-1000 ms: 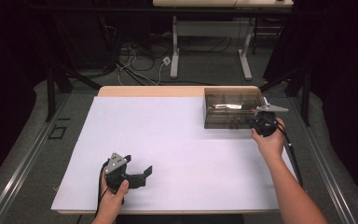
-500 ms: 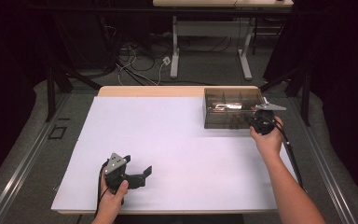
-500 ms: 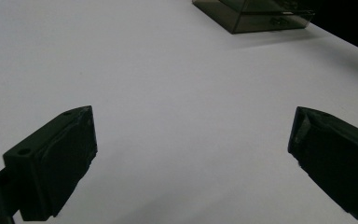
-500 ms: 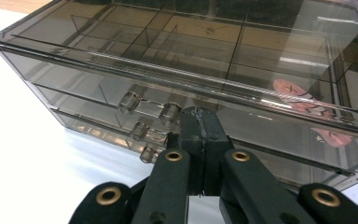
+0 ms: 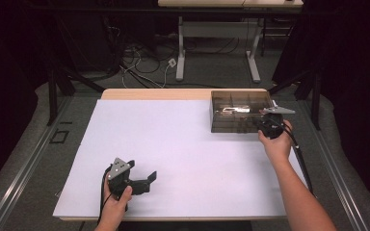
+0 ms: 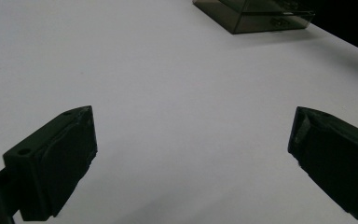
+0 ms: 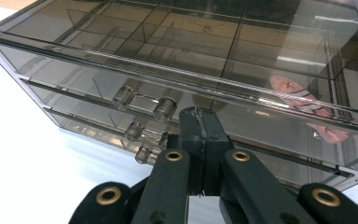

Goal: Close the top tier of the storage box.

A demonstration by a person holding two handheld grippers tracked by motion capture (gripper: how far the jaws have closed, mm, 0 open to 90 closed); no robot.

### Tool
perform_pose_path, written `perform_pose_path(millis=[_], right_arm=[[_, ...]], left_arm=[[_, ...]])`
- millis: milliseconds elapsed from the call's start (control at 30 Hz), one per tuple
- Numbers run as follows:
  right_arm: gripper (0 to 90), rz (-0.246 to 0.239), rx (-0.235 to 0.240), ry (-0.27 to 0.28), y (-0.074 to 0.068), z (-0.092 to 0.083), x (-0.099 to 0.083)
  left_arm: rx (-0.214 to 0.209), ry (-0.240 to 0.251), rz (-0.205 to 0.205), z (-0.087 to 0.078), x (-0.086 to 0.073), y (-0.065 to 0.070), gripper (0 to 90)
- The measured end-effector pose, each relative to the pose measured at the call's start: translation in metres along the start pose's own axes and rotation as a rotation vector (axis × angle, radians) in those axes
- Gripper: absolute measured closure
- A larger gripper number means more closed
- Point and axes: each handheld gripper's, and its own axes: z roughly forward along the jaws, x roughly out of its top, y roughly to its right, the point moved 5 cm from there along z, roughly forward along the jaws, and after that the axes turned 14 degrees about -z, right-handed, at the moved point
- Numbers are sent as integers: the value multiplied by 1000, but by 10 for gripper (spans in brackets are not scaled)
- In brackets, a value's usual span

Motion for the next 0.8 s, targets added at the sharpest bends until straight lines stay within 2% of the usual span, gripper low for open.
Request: perform_pose_path(millis=[267, 467, 667, 800], right_arm=[[900, -11, 17, -5, -3, -4, 0], [853, -14, 44, -7, -7, -8, 0], [801, -22, 71, 12, -9, -15, 2], [763, -3, 100, 16, -9, -20, 3]], left_arm=[[3, 3, -2, 0, 0, -1, 12], [2, 4, -2, 0, 0, 0, 12], [4, 6, 0, 0, 0, 0, 12], [3, 6, -1, 1, 1, 0, 12]])
